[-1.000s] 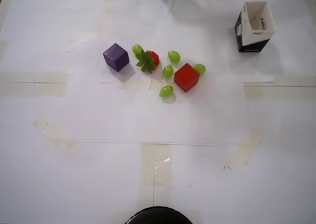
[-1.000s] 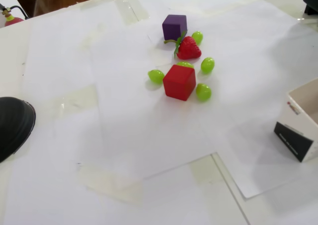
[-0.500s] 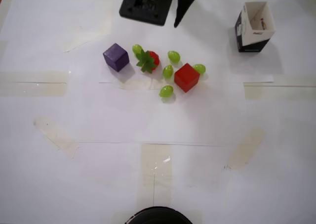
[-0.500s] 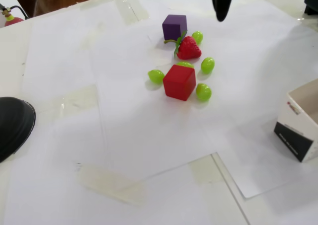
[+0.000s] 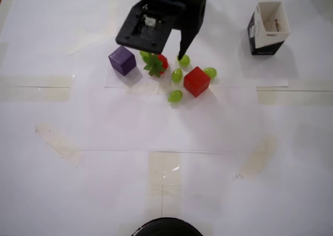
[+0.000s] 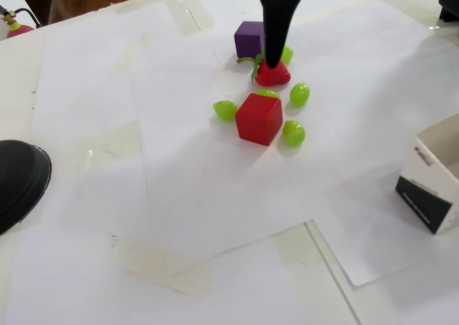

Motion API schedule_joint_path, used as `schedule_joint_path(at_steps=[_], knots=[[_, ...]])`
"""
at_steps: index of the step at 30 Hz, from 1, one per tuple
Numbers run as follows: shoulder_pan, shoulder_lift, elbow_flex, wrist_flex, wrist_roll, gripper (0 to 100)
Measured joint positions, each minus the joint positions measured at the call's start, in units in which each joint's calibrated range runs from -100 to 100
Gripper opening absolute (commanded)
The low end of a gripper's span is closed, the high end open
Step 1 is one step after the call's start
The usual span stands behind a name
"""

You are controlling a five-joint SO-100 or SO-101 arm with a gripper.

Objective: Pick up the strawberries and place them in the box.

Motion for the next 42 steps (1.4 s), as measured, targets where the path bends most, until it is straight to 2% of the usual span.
schedule_joint_path(at_steps=[33,38,42], knots=[[2.4,1.4,16.7,-17.4,1.0,28],[2.4,1.3,17.6,-18.7,0.8,25],[2.9,1.2,17.9,-18.7,0.7,17]])
